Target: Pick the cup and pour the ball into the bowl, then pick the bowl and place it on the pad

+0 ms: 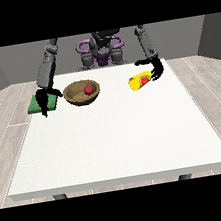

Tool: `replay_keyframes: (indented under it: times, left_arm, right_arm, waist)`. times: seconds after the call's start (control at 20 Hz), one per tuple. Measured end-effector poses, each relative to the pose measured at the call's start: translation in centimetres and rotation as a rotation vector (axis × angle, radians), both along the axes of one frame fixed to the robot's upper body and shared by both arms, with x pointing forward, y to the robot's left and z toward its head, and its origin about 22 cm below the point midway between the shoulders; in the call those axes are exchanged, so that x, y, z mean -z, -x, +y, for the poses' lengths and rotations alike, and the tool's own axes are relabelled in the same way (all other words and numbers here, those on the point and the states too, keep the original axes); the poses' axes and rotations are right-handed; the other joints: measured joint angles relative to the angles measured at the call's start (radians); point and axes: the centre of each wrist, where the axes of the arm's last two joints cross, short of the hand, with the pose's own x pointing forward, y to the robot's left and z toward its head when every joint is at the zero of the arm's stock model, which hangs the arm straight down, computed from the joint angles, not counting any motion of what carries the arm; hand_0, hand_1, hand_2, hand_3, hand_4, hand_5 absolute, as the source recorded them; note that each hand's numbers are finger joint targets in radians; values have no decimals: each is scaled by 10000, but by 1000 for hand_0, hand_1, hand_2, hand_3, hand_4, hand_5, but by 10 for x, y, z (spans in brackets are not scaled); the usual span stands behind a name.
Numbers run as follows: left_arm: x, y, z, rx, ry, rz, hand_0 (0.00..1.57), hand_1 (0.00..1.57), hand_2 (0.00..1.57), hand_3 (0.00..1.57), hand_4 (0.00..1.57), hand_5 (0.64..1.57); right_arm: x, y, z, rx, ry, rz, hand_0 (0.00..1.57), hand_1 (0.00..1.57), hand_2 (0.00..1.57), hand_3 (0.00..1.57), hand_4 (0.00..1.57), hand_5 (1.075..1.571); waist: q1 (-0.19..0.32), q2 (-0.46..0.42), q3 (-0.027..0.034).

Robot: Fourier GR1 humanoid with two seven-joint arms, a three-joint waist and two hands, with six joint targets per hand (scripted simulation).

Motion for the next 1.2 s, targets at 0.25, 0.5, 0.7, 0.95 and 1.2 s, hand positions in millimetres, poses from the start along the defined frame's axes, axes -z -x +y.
replay_keyframes:
  times: [0.25,0.5,0.7,0.95,1.2]
  left_arm:
    - [-2,-8,7,257,863,283,0,0,0,0,0,654]
    - [-2,-9,16,275,1112,589,0,0,0,0,0,687]
    - [31,5,37,-283,1289,1616,0,0,0,0,0,665]
    - [69,25,59,-1230,1665,2918,0,0,0,0,0,702]
    - [59,22,50,-1015,1655,2738,0,0,0,0,0,688]
  right_arm:
    - [-10,-19,13,-81,117,-33,0,0,0,0,0,1569]
    - [-6,-29,27,-214,-251,464,0,0,0,0,0,1571]
    - [9,-36,54,-915,-976,1402,0,0,0,0,0,1569]
    - [25,-45,103,-1806,-1119,2734,0,0,0,0,0,1570]
    - [48,-43,128,-1768,-1577,3079,0,0,0,0,0,1571]
  waist:
    - [-400,14,17]
    - [-602,-330,13]
    - [-1050,-1469,154]
    - [-1985,-2839,227]
    - [-1834,-2730,265]
